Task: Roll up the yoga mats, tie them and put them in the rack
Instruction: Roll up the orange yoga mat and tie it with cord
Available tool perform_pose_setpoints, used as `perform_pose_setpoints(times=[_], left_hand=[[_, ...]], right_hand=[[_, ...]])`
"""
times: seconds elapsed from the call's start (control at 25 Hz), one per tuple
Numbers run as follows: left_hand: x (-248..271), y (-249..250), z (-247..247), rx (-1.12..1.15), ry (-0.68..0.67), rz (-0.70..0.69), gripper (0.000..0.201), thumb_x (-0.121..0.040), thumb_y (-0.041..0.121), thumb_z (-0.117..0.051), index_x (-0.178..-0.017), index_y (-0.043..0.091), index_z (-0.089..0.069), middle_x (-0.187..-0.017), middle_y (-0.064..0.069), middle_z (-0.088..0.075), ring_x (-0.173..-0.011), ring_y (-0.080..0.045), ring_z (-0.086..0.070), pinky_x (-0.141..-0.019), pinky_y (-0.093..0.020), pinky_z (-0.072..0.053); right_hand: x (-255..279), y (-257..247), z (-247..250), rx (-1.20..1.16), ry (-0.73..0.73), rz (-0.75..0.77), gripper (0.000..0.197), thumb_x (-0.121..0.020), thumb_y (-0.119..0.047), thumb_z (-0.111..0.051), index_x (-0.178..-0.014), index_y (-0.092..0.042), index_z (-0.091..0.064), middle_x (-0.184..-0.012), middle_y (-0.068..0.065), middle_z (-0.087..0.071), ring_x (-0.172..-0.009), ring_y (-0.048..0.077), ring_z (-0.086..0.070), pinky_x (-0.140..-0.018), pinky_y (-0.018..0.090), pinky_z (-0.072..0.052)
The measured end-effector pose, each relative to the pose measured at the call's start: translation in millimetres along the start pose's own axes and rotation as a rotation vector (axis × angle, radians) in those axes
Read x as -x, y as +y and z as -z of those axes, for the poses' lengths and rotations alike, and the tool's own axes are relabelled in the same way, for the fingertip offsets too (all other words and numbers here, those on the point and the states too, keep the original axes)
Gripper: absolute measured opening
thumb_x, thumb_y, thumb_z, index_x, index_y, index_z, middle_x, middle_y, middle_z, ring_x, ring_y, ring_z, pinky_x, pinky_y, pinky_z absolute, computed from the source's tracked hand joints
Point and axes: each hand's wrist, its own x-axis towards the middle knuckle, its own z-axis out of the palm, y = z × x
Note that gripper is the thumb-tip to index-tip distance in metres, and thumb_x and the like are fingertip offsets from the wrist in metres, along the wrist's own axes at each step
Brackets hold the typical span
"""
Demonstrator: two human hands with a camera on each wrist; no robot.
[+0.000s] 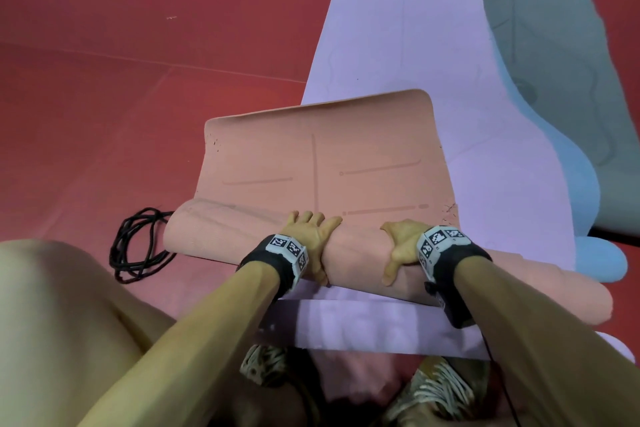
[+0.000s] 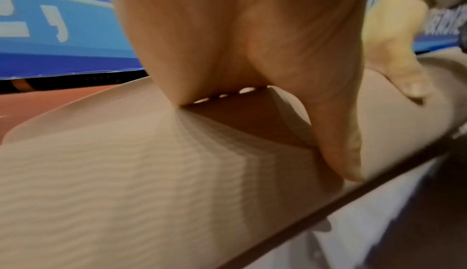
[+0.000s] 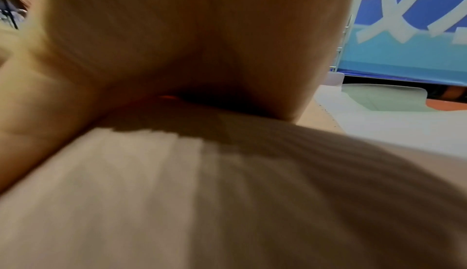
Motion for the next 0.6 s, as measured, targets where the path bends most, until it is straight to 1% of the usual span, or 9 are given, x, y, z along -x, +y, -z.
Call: perform_pose_setpoints(times=[0.08,0.12,0.16,0.24,0.28,0.36,0.48,0.52,0.6], left_hand=[[6,-9,-3,-0.083,0.004,0.029,0.133,-0.053,0.055,-0.087,-0.154,0.032,-0.003,-0.152,-0.009,-0.025,-0.142,-0.031,-0.021,-0.116,-0.056,-0.013],[8,-14,-3,-0.105,-0.006,0.057,0.135,-0.053,0.054,-0.088,-0.153,0.034,0.0,-0.154,-0.01,-0.021,-0.144,-0.032,-0.016,-0.117,-0.057,-0.012],[9,-19,-3,-0.113,-0.013,0.079,0.134,-0.053,0.055,-0.088,-0.153,0.036,-0.001,-0.154,-0.01,-0.022,-0.144,-0.032,-0.017,-0.117,-0.057,-0.012],[7,-25,0,-0.103,-0.011,0.075,0.129,-0.05,0.056,-0.088,-0.15,0.037,-0.009,-0.147,-0.007,-0.033,-0.137,-0.031,-0.029,-0.114,-0.054,-0.018],[4,-26,1,-0.09,-0.005,0.065,0.125,-0.048,0.055,-0.088,-0.147,0.037,-0.015,-0.142,-0.005,-0.038,-0.131,-0.029,-0.035,-0.112,-0.051,-0.022],[1,-27,3,-0.064,0.004,0.052,0.119,-0.045,0.052,-0.089,-0.143,0.037,-0.022,-0.134,-0.003,-0.045,-0.122,-0.027,-0.041,-0.107,-0.045,-0.027],[1,-24,5,-0.035,0.028,0.056,0.109,-0.045,0.052,-0.087,-0.137,0.038,-0.03,-0.125,0.0,-0.049,-0.114,-0.025,-0.043,-0.099,-0.041,-0.03],[2,-22,5,-0.028,0.033,0.053,0.106,-0.046,0.051,-0.086,-0.135,0.038,-0.031,-0.123,0.0,-0.05,-0.112,-0.025,-0.044,-0.097,-0.041,-0.03],[3,-17,6,-0.006,0.015,0.047,0.102,-0.046,0.049,-0.086,-0.132,0.037,-0.034,-0.12,-0.001,-0.05,-0.109,-0.026,-0.043,-0.095,-0.042,-0.031]], right_hand=[[-4,1,10,-0.006,-0.049,-0.006,0.119,-0.05,-0.047,-0.092,-0.151,-0.023,-0.033,-0.148,0.001,-0.046,-0.131,0.024,-0.047,-0.104,0.037,-0.043],[-5,2,13,-0.004,-0.073,-0.009,0.121,-0.048,-0.05,-0.092,-0.151,-0.023,-0.034,-0.151,0.0,-0.043,-0.135,0.023,-0.044,-0.107,0.038,-0.041],[-8,2,15,-0.005,-0.098,-0.011,0.125,-0.044,-0.054,-0.091,-0.151,-0.024,-0.034,-0.153,-0.002,-0.041,-0.137,0.022,-0.041,-0.11,0.039,-0.038],[-12,4,14,-0.031,-0.125,-0.016,0.13,-0.036,-0.058,-0.089,-0.15,-0.026,-0.035,-0.153,-0.004,-0.041,-0.137,0.021,-0.041,-0.112,0.04,-0.037],[-13,5,12,-0.05,-0.126,-0.017,0.129,-0.035,-0.057,-0.09,-0.149,-0.027,-0.037,-0.151,-0.004,-0.044,-0.134,0.02,-0.043,-0.11,0.04,-0.038],[-10,5,8,-0.084,-0.125,-0.02,0.124,-0.044,-0.051,-0.091,-0.151,-0.025,-0.032,-0.15,-0.001,-0.045,-0.132,0.022,-0.045,-0.109,0.04,-0.04],[-6,4,1,-0.062,-0.086,-0.005,0.126,-0.061,-0.049,-0.088,-0.158,-0.022,-0.012,-0.158,0.005,-0.033,-0.141,0.025,-0.037,-0.113,0.041,-0.035],[-5,3,-1,-0.034,-0.068,-0.001,0.126,-0.063,-0.052,-0.086,-0.158,-0.02,-0.01,-0.158,0.006,-0.031,-0.141,0.026,-0.037,-0.114,0.042,-0.035],[1,-2,-3,0.013,-0.062,-0.025,0.124,-0.063,-0.056,-0.085,-0.156,-0.016,-0.014,-0.153,0.009,-0.035,-0.137,0.029,-0.041,-0.11,0.044,-0.039]])
